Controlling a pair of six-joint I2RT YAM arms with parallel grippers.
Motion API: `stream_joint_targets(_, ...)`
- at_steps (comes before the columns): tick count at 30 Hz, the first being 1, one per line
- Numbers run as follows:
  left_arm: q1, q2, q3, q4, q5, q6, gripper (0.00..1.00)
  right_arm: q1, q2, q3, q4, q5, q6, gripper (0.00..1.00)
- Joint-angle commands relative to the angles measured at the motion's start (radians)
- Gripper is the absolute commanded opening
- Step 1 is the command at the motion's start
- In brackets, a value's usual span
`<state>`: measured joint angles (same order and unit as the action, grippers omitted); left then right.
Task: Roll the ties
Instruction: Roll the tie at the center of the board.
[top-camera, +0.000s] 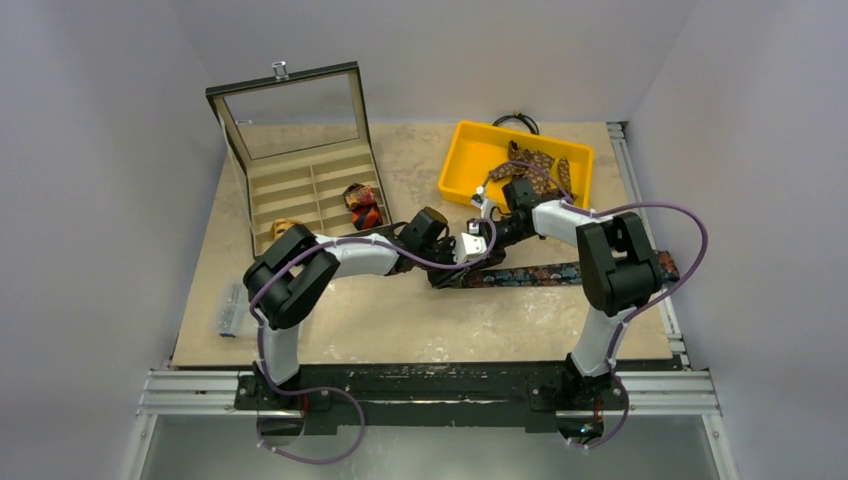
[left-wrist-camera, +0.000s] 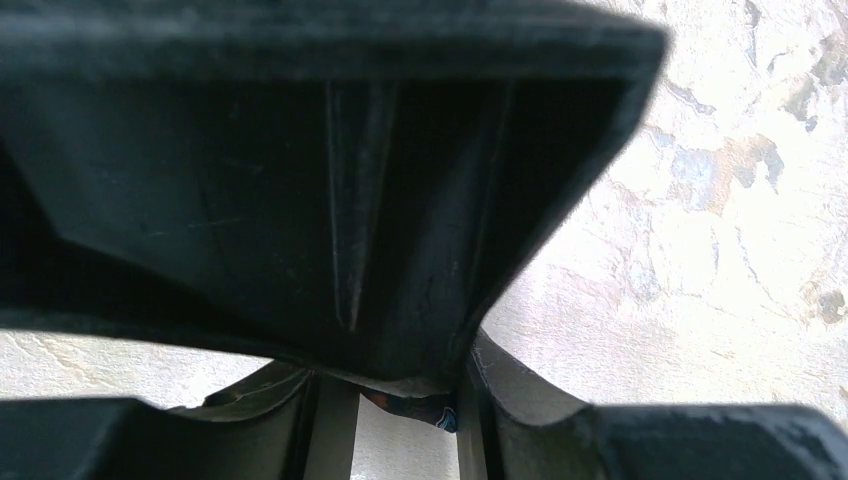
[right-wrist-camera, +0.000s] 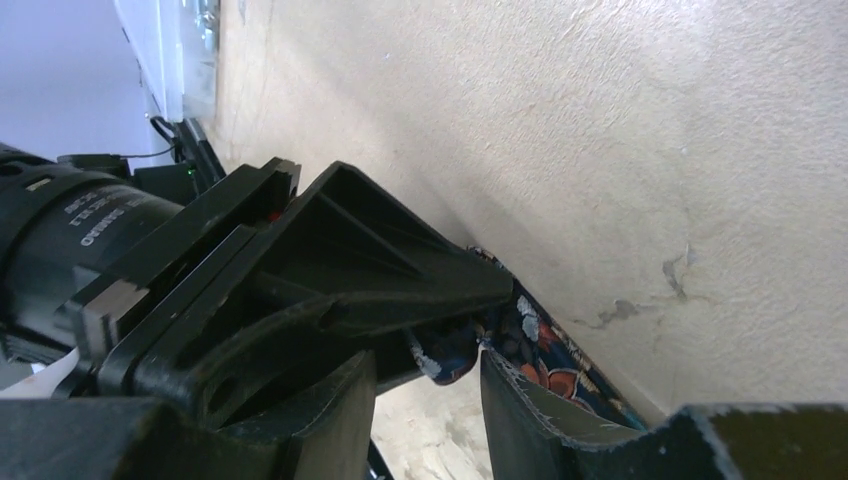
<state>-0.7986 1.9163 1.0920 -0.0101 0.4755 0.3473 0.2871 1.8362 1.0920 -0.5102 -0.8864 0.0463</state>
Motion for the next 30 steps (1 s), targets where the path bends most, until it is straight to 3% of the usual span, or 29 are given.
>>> stream_joint_targets(1, 0.009, 0.049, -0.014, -0.134, -0.029, -0.026, 0.20, 0.006, 0.029, 0.001, 0.071, -0.038, 0.042, 0.41)
stream_joint_targets(3, 0.008, 0.051, -0.013, -0.129, -0.031, -0.027, 0.20, 0.006, 0.041, -0.001, 0.078, -0.047, 0.042, 0.35)
stream_joint_targets(9, 0.008, 0.053, -0.018, -0.121, -0.035, -0.028, 0.21, 0.005, 0.067, -0.007, 0.051, -0.033, -0.009, 0.00)
stream_joint_targets(11, 0.010, 0.042, -0.030, -0.107, -0.016, -0.031, 0.27, 0.001, 0.072, -0.009, 0.047, 0.008, -0.022, 0.00)
stream_joint_targets(14, 0.023, -0.008, -0.070, -0.040, 0.027, -0.038, 0.43, -0.005, 0.094, 0.002, 0.021, 0.063, -0.083, 0.00)
stream_joint_targets(17, 0.044, -0.052, -0.107, 0.050, 0.068, -0.037, 0.50, -0.007, 0.103, 0.001, 0.009, 0.120, -0.126, 0.00)
stream_joint_targets(24, 0.062, -0.066, -0.129, 0.143, 0.143, -0.016, 0.54, -0.007, 0.093, -0.032, 0.039, 0.210, -0.141, 0.00)
stream_joint_targets(30, 0.039, -0.011, -0.105, 0.244, 0.164, -0.116, 0.54, -0.005, 0.052, -0.068, 0.067, 0.254, -0.141, 0.00)
